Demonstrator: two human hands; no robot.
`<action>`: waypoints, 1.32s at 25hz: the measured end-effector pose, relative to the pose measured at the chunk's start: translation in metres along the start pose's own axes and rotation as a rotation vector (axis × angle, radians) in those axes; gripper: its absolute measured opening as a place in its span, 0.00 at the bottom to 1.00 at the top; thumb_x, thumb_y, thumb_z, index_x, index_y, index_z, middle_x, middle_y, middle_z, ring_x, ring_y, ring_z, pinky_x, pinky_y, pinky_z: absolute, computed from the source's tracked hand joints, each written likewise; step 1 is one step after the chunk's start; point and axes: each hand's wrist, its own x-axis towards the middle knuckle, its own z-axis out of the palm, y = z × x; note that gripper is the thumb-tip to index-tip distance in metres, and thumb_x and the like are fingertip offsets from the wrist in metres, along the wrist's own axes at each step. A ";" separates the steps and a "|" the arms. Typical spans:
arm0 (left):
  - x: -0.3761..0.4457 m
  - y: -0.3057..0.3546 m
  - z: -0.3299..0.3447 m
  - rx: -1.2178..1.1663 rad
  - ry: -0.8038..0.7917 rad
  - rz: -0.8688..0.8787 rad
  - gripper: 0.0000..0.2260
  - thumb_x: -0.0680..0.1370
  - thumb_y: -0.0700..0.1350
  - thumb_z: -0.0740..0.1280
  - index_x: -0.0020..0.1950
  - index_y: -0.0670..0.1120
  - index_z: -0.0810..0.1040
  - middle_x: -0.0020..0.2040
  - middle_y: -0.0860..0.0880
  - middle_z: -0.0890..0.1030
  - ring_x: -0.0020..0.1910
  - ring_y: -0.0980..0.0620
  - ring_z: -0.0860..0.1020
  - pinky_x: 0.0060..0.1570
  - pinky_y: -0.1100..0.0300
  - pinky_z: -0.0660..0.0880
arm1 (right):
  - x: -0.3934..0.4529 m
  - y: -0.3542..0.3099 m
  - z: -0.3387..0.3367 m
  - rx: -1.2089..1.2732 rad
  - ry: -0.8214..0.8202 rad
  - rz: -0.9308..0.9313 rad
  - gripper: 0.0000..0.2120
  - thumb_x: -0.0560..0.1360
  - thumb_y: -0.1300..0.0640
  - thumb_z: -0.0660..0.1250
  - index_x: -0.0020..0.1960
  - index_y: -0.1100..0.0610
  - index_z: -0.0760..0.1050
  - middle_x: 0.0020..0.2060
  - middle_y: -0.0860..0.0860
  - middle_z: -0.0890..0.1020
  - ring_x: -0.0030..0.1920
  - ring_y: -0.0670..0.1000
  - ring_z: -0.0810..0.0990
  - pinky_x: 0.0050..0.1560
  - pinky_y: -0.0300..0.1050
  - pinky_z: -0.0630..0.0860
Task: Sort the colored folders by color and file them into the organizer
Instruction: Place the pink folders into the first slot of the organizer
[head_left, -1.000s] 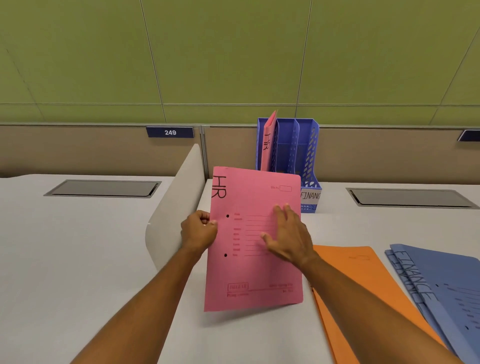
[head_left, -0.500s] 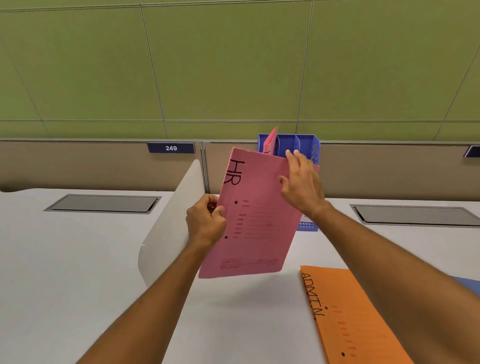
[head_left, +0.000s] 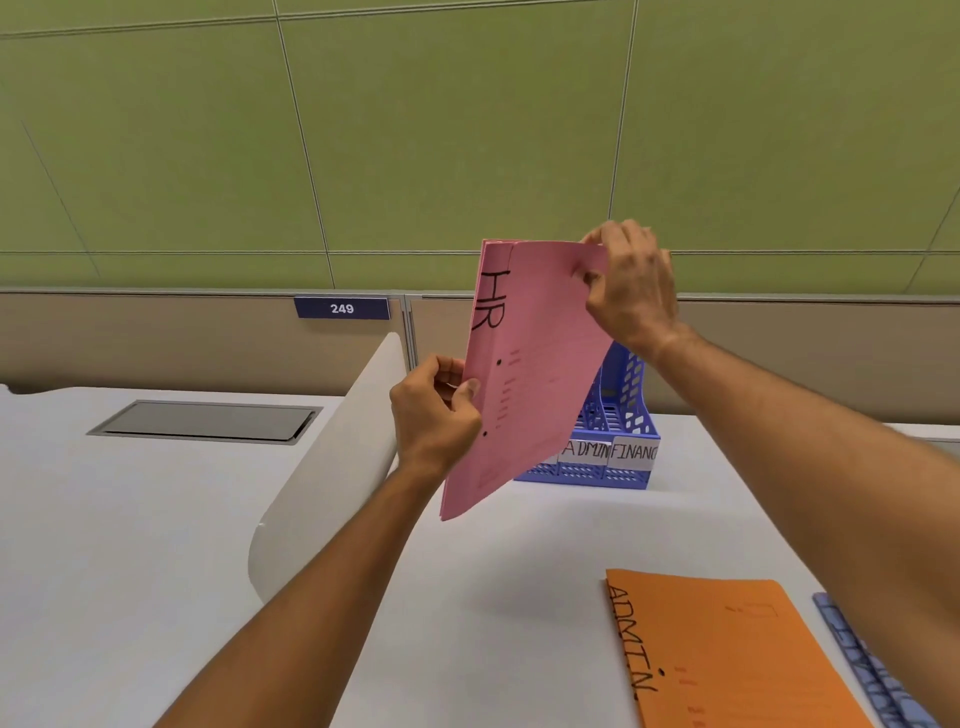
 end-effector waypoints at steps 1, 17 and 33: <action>0.003 0.001 0.003 -0.002 0.001 0.012 0.07 0.73 0.39 0.71 0.45 0.48 0.75 0.40 0.53 0.79 0.37 0.61 0.77 0.35 0.76 0.72 | 0.006 0.003 0.003 0.004 0.000 -0.005 0.12 0.74 0.59 0.68 0.57 0.57 0.74 0.53 0.56 0.78 0.53 0.58 0.74 0.49 0.51 0.69; 0.057 -0.019 0.082 -0.007 -0.006 0.110 0.08 0.72 0.41 0.74 0.49 0.42 0.79 0.43 0.49 0.82 0.39 0.56 0.80 0.40 0.73 0.77 | 0.089 0.042 0.075 0.116 -0.050 -0.075 0.12 0.72 0.69 0.64 0.55 0.63 0.73 0.53 0.60 0.76 0.53 0.59 0.73 0.46 0.45 0.67; 0.111 -0.043 0.147 -0.015 -0.008 0.096 0.08 0.71 0.40 0.75 0.47 0.42 0.78 0.40 0.51 0.79 0.37 0.57 0.77 0.40 0.76 0.74 | 0.144 0.074 0.124 0.046 -0.046 -0.129 0.13 0.72 0.67 0.64 0.57 0.62 0.73 0.55 0.60 0.76 0.55 0.59 0.73 0.45 0.43 0.66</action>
